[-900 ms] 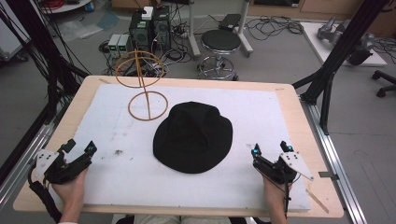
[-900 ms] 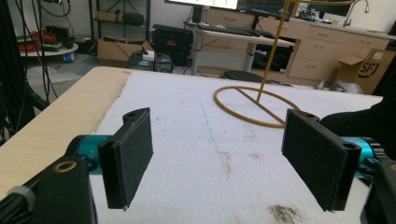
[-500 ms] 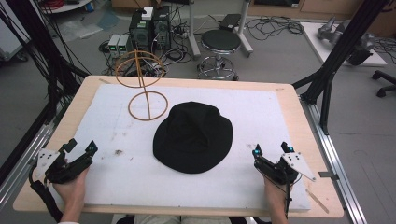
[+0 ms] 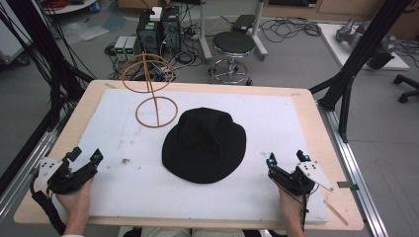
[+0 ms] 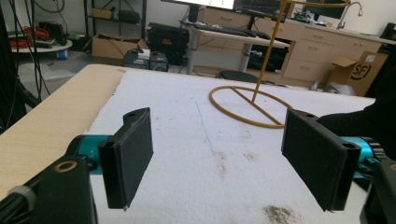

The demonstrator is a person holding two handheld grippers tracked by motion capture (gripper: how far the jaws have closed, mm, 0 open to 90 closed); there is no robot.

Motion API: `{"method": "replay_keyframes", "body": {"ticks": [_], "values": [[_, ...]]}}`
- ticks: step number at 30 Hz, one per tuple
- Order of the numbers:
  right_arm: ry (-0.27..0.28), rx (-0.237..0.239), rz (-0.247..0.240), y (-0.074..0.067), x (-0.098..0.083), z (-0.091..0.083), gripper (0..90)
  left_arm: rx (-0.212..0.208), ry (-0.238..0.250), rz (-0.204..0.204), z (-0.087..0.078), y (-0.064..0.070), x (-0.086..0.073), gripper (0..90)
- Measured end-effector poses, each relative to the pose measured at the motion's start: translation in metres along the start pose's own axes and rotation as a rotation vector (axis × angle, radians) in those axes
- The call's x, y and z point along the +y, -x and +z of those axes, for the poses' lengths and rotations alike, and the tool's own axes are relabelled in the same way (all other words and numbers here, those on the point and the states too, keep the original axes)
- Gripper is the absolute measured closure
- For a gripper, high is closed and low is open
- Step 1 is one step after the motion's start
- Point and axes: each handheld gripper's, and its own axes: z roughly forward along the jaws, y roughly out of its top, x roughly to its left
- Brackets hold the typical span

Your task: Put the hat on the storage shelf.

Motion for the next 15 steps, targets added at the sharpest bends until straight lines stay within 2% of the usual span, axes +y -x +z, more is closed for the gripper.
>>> {"method": "replay_keyframes", "body": {"ticks": [2, 4, 7, 8, 10, 11, 15], "values": [[0.012, 0.007, -0.027, -0.003, 0.003, -0.001, 6.4, 0.002, -0.001, -0.001, 0.000, 0.000, 0.000, 25.1], [0.016, 0.012, -0.028, -0.005, 0.004, -0.002, 6.4, 0.007, -0.002, -0.002, 0.000, 0.000, 0.000, 25.2], [0.031, 0.051, -0.039, -0.011, 0.012, -0.002, 6.3, 0.008, -0.007, -0.009, 0.001, -0.001, -0.001, 25.2], [0.046, 0.085, -0.050, -0.017, 0.019, -0.001, 6.3, 0.010, -0.008, -0.007, 0.001, -0.001, -0.001, 25.2], [0.054, 0.100, -0.065, -0.020, 0.023, 0.000, 6.3, 0.009, -0.010, -0.006, 0.002, -0.001, -0.001, 25.3], [0.054, 0.133, -0.073, -0.027, 0.027, 0.002, 6.3, 0.009, -0.011, -0.004, 0.002, -0.001, -0.001, 25.4], [0.050, 0.172, -0.092, -0.034, 0.031, 0.005, 6.3, 0.016, -0.018, -0.001, 0.003, -0.002, 0.000, 25.6]]}}
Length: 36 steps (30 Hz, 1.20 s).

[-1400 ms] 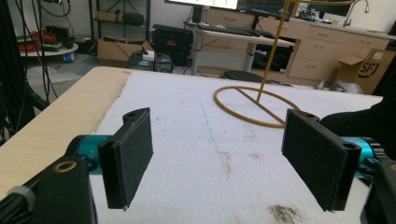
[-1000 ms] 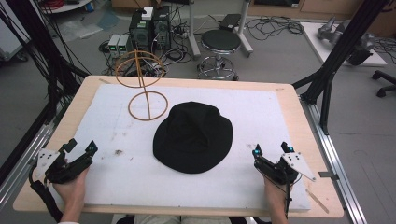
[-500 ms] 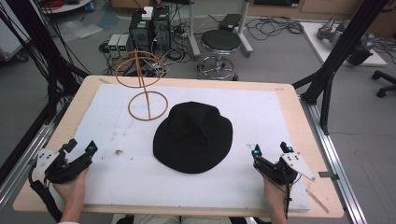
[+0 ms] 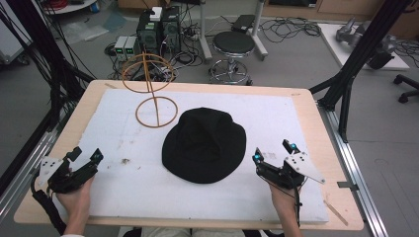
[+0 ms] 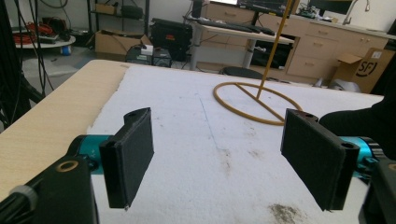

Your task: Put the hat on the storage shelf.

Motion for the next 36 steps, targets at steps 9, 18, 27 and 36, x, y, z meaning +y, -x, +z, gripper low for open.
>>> {"method": "replay_keyframes", "body": {"ticks": [9, 18, 27, 36], "values": [[0.008, 0.083, 0.001, -0.008, 0.016, 0.010, 6.3, 0.009, 0.004, -0.008, 0.001, -0.002, 0.000, 25.7], [-0.032, 0.172, -0.019, -0.022, 0.035, 0.039, 6.3, -0.004, -0.004, 0.001, 0.004, 0.002, 0.000, 25.7], [-0.080, 0.212, -0.040, -0.038, 0.042, 0.065, 6.3, -0.019, -0.002, -0.014, 0.006, 0.003, 0.000, 25.7], [-0.204, 0.281, -0.078, -0.060, 0.028, 0.095, 6.4, -0.022, -0.005, -0.011, 0.007, 0.003, 0.000, 25.6]]}}
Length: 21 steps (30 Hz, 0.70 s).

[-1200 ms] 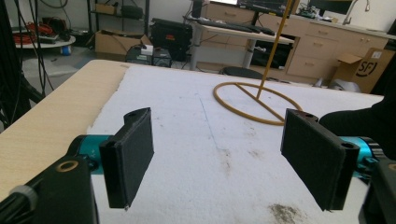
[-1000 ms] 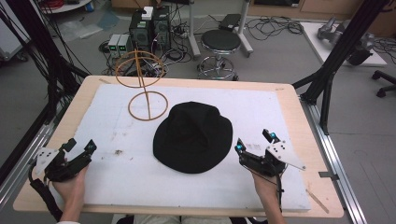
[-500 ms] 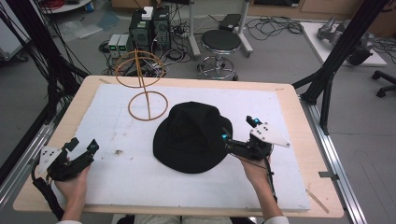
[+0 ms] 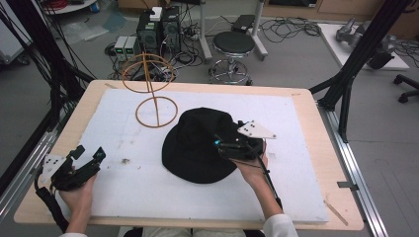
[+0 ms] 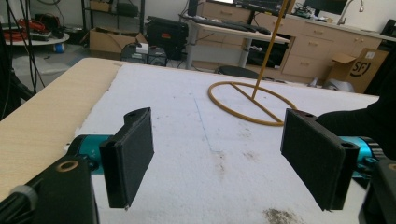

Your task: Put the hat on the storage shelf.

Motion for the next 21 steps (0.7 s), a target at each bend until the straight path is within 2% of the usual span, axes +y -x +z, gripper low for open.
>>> {"method": "replay_keyframes", "body": {"ticks": [8, 13, 15, 21], "values": [[-0.014, 0.024, 0.026, -0.006, -0.004, 0.012, 6.4, -0.002, 0.001, -0.004, 0.001, 0.000, 0.000, 25.7], [-0.030, 0.038, -0.012, -0.014, -0.007, 0.014, 6.4, -0.002, -0.001, -0.006, 0.001, -0.001, 0.000, 25.6], [-0.059, 0.046, -0.048, -0.020, -0.011, 0.021, 6.4, -0.001, 0.000, -0.005, 0.001, -0.001, 0.000, 25.7], [-0.111, 0.049, -0.067, -0.027, -0.018, 0.034, 6.5, -0.005, -0.002, -0.005, 0.001, -0.001, 0.000, 25.6]]}}
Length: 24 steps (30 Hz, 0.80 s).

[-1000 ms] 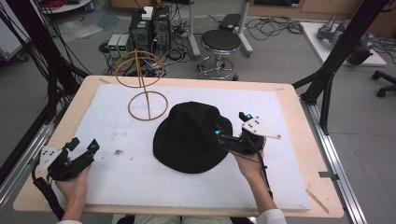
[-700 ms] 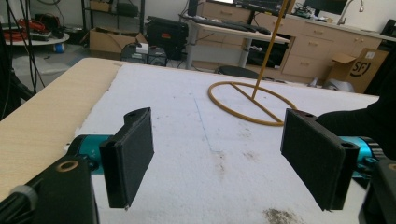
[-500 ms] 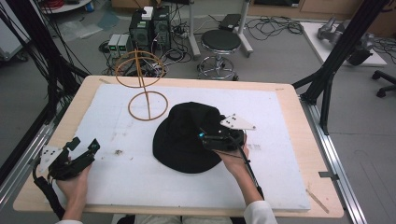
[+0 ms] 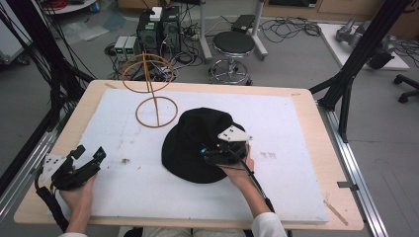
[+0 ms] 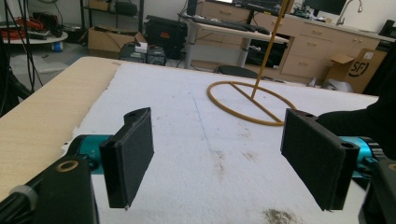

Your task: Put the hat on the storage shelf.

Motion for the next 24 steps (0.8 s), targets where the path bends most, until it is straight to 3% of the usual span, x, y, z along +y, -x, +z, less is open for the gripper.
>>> {"method": "replay_keyframes", "body": {"ticks": [6, 7, 8, 12, 13, 16, 17, 18, 19, 20, 22, 24], "values": [[-0.022, -0.015, 0.017, 0.000, -0.002, 0.005, 8.4, -0.001, 0.000, -0.001, 0.000, 0.000, 0.000, 25.6], [-0.031, -0.019, 0.024, 0.000, -0.002, 0.005, 19.2, -0.001, 0.000, -0.001, 0.000, 0.000, 0.000, 25.7], [-0.022, -0.018, 0.018, 0.001, -0.002, 0.004, 23.7, -0.002, 0.000, -0.002, 0.000, 0.000, 0.000, 25.7], [0.001, -0.043, 0.025, 0.001, -0.003, 0.000, 33.1, -0.003, 0.002, -0.009, 0.001, 0.000, 0.000, 25.6], [0.001, -0.043, 0.025, 0.001, -0.003, 0.000, 33.1, -0.002, 0.003, -0.010, 0.001, 0.000, 0.000, 25.6], [0.006, -0.028, 0.025, 0.000, -0.005, -0.001, 44.8, -0.007, 0.004, -0.010, 0.000, -0.001, 0.000, 25.6], [0.003, -0.018, 0.013, 0.000, -0.005, -0.001, 51.3, -0.009, 0.005, -0.014, 0.000, -0.001, 0.000, 25.6], [-0.009, 0.003, -0.015, -0.002, -0.004, -0.001, 67.2, -0.012, 0.007, -0.017, 0.000, -0.001, 0.000, 25.6], [-0.002, -0.005, -0.020, -0.004, -0.004, -0.002, 74.8, -0.014, 0.008, -0.017, 0.000, -0.001, 0.000, 25.6], [-0.002, -0.005, -0.020, -0.004, -0.004, -0.002, 74.8, -0.014, 0.009, -0.017, 0.000, -0.001, 0.000, 25.6], [0.006, -0.017, -0.018, -0.005, -0.003, -0.004, 84.2, -0.015, 0.008, -0.017, 0.000, -0.001, 0.000, 25.6], [0.010, -0.009, -0.003, -0.004, -0.004, -0.005, 86.0, -0.015, 0.006, -0.016, 0.001, -0.001, 0.000, 25.6]]}}
